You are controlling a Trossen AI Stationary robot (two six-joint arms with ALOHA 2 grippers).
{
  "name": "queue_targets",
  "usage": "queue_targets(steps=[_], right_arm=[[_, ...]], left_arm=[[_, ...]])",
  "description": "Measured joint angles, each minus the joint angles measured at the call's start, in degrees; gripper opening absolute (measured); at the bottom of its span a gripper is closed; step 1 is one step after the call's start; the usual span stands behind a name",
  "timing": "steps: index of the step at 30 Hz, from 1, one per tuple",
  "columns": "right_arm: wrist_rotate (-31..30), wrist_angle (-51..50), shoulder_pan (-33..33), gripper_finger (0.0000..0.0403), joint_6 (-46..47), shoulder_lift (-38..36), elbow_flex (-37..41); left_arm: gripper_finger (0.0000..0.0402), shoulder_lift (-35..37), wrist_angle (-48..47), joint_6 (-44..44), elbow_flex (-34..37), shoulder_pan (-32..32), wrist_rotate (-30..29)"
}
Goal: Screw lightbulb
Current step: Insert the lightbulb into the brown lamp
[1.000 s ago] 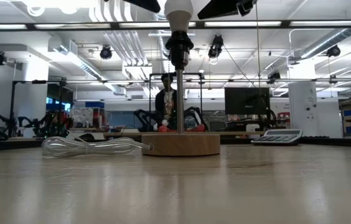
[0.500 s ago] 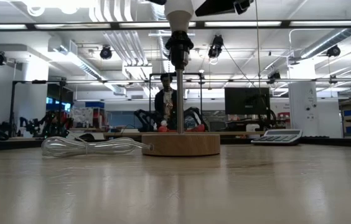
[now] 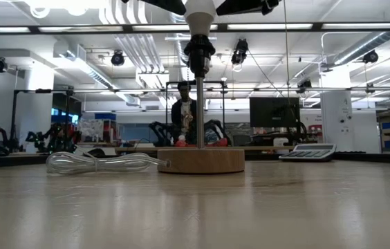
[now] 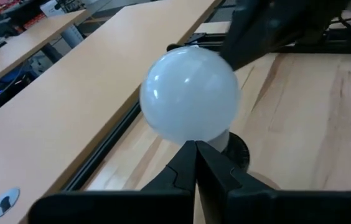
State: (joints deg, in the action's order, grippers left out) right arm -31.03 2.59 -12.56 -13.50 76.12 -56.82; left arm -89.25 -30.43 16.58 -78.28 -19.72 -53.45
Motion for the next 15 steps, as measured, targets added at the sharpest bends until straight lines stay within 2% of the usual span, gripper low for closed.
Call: queue_targets(steps=[7,12,15], right_arm=[[0.2,-0.4,-1.6,0.0000,0.5,0.0,0.0],[-6.1,-2.3,-1.5,0.0000,1.3,-0.2,0.0],[-7.3,-2.3,-0.6,0.0000,0.9,-0.2,0.0]], left_arm=[[0.0000,0.0,-1.1,0.4,0.0,0.5,-1.4],[0.0000,0.2,-1.4,0.5,-0.7,-0.4,-1.5],[0.0000,0.3,-1.0,0.7,-1.2,-1.2,-0.9]])
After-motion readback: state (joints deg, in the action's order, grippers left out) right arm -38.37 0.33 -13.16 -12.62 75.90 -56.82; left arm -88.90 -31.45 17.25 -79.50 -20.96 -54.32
